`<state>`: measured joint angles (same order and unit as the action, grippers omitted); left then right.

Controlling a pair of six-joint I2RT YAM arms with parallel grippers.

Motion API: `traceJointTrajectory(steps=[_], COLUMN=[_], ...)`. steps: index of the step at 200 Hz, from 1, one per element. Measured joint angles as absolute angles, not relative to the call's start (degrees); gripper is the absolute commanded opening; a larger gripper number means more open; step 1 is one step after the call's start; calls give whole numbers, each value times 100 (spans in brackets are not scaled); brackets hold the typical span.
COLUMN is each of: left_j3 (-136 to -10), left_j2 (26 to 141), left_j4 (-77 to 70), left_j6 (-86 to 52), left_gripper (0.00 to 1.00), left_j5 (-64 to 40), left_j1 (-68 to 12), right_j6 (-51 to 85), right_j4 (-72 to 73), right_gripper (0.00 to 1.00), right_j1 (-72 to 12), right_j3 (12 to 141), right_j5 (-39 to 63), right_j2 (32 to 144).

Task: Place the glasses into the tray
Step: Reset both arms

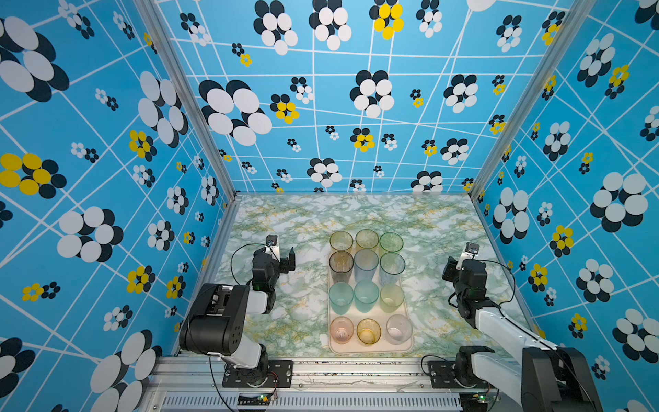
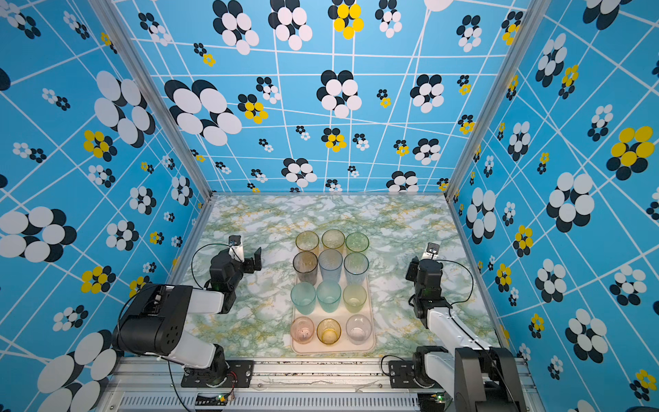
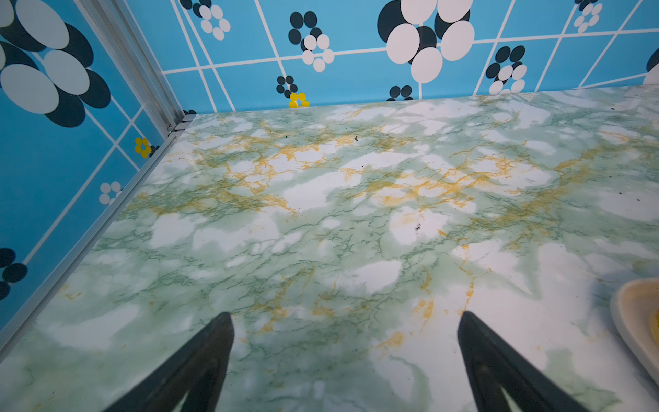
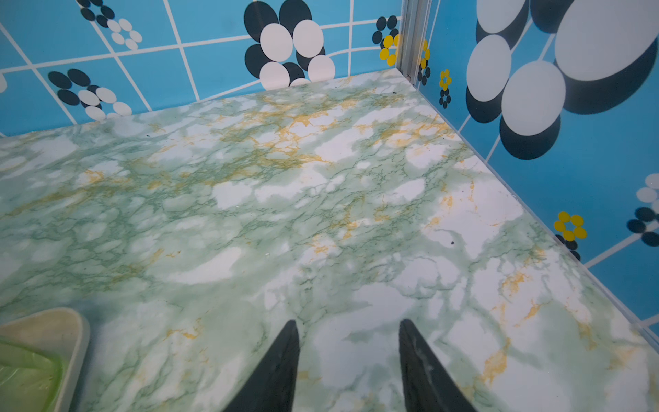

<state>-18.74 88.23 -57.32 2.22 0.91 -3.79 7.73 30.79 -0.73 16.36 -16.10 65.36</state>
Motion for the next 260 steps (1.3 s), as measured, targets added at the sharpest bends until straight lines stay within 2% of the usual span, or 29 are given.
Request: traceJointTrajectory(steps=[49, 114, 131, 144, 151, 154, 260], left_j3=[-1874, -1874, -1879, -1905, -1951, -1966, -2086], left_j2=[8823, 8823, 8823, 8823, 8823, 8823, 8823], left_j4=[-5741, -5736, -5719, -5634, -5540, -5507, -5175], left_j6=[222, 222, 222, 220, 217, 215, 126], left_gripper=[99, 99, 99, 99, 99, 99, 99], left_j5=[91, 84, 82, 75, 27, 23, -64], left_j1=[-379, -377, -377, -362, -331, -314, -187], right_j6=[676, 510, 460, 414, 403, 445, 368], right_j4=[4851, 5649, 5577, 5594, 5599, 5596, 5579], right_gripper=[48, 49, 58, 78, 97, 99, 99], right_j1=[-73, -73, -71, -73, -73, -73, -73], right_j3=[1601, 1691, 1887, 1999, 2021, 2025, 2027], right_j5=[-1682, -1527, -1426, -1376, -1337, -1341, -1282], right_j2=[7940, 8884, 8886, 8886, 8884, 8884, 8886])
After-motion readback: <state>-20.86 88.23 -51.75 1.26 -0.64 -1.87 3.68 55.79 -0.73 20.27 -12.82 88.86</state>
